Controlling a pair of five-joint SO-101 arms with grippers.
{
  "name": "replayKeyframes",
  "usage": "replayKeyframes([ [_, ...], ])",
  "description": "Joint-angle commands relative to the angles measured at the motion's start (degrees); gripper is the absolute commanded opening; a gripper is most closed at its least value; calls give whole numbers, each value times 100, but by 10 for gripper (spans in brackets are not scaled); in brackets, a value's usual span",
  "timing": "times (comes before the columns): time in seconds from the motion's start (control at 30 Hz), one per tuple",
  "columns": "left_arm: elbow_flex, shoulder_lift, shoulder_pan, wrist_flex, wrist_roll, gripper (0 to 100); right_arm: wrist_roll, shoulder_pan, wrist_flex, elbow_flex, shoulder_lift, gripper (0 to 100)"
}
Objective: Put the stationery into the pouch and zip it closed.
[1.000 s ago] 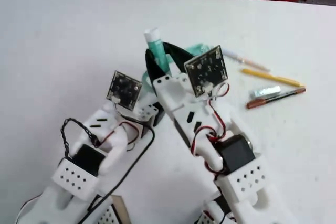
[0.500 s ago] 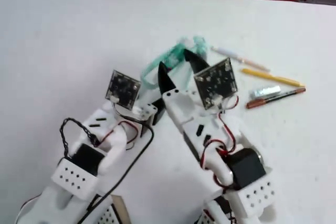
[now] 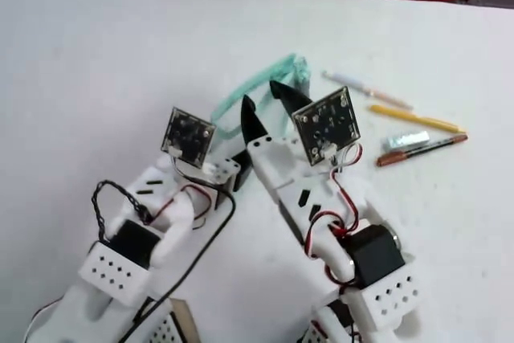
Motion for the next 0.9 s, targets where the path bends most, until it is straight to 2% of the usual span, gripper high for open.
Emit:
replayKeyframes([
  [0.0,-53,-75,-101,-149,26,199,9,57,22,-246,-48,127],
  [0.17,-53,-75,-101,-149,26,199,9,84,22,-264,-48,127],
  [0.27,-53,-75,-101,-149,26,199,9,356,-13,-273,-57,127],
  [0.6,79,-75,-242,-484,26,162,-114,2360,-75,-299,75,129],
  [0.77,378,-75,-391,-1029,26,159,-1257,3090,-295,264,725,130],
  [0.87,396,-75,-391,-1037,26,158,-1433,3213,-963,738,1393,130],
])
